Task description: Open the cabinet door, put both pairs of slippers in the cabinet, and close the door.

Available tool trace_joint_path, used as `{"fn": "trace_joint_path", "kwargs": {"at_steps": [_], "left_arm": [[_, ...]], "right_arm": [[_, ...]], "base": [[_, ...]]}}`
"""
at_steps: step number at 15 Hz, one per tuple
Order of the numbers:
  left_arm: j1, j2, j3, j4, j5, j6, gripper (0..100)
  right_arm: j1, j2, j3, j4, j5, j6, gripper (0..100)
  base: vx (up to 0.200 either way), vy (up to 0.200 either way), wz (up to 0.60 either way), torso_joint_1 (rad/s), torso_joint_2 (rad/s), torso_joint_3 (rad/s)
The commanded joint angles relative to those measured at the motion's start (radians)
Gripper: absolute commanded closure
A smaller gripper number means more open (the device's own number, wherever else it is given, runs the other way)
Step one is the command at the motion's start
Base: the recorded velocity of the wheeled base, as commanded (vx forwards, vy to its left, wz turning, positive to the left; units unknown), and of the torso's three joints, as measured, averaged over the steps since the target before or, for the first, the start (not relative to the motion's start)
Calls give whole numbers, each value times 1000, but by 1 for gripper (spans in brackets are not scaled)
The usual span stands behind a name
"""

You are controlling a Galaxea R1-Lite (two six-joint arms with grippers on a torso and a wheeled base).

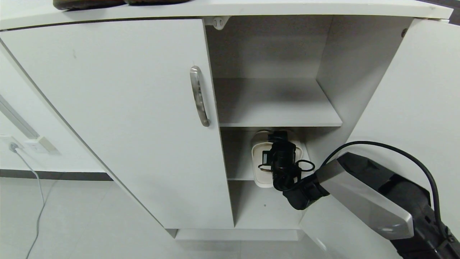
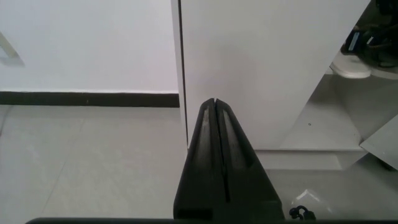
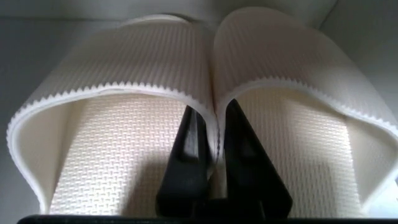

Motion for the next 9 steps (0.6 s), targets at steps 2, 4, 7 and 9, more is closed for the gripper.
{"fn": "trace_joint_path", "kwargs": {"at_steps": [2, 4, 7, 9], "left_arm": [[0, 1, 0, 0, 1, 0, 100], [0, 1, 0, 0, 1, 0, 100], [0, 1, 0, 0, 1, 1, 100], [0, 1, 0, 0, 1, 1, 100]], "right_arm": [[-3, 13, -18, 6, 0, 0, 0], [-3, 6, 2, 6, -3, 0, 0], [16, -73, 117, -16, -7, 1, 0], [36, -140, 228, -68, -9, 1, 0]], "base": [[0, 0, 0, 0, 0, 0], [0, 0, 0, 0, 0, 0], [0, 0, 0, 0, 0, 0], [0, 0, 0, 0, 0, 0]]}}
